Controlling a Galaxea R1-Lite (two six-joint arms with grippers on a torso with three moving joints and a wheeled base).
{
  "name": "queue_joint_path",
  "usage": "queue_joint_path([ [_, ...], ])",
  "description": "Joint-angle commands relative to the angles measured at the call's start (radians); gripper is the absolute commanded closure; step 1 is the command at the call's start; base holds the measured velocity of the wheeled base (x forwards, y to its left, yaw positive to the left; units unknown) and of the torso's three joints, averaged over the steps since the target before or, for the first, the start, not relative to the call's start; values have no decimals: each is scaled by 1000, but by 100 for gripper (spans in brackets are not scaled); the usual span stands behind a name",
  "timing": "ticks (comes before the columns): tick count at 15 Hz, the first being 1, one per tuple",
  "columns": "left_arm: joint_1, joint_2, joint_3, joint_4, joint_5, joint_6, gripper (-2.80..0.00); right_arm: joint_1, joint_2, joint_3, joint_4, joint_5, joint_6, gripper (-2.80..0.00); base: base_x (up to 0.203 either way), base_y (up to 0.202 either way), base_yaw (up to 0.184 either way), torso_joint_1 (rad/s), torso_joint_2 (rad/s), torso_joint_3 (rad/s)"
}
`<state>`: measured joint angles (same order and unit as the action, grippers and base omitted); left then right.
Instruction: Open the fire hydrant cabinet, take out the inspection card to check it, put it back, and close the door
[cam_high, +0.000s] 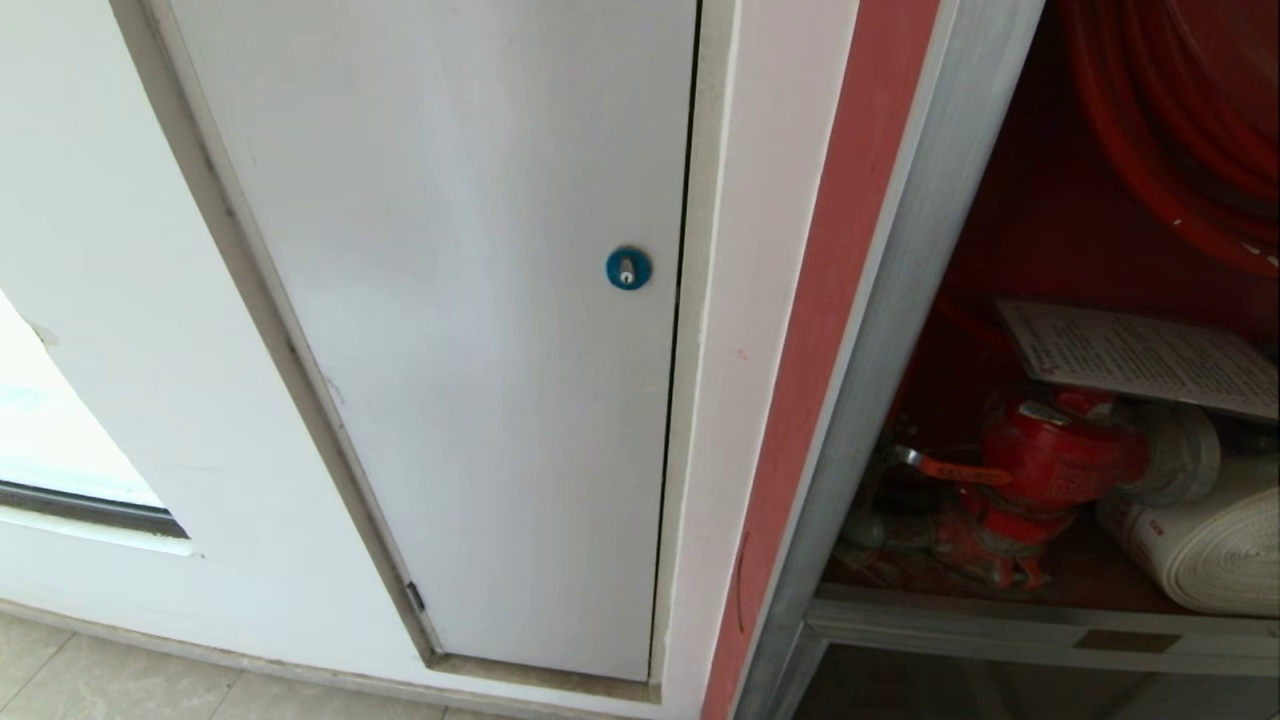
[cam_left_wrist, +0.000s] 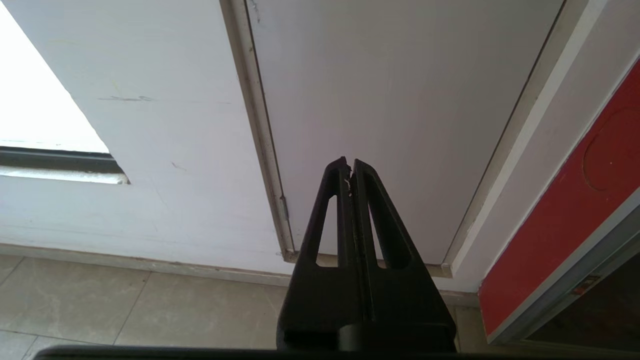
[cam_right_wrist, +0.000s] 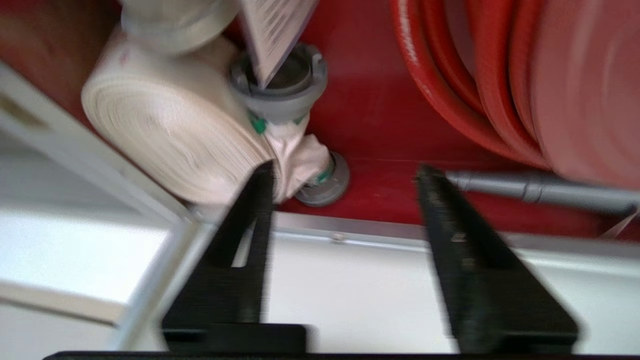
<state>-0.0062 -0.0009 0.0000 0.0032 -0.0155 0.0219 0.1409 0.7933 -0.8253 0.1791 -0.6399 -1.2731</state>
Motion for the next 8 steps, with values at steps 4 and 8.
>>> queue_joint_path([
  [4, 0, 1, 0, 0, 0, 0, 0, 2, -16, -22, -7, 51, 290, 0, 0, 0, 0, 0, 0, 0],
  [8, 0, 1, 0, 0, 0, 0, 0, 4, -22, -25, 8, 194, 685, 0, 0, 0, 0, 0, 0, 0],
])
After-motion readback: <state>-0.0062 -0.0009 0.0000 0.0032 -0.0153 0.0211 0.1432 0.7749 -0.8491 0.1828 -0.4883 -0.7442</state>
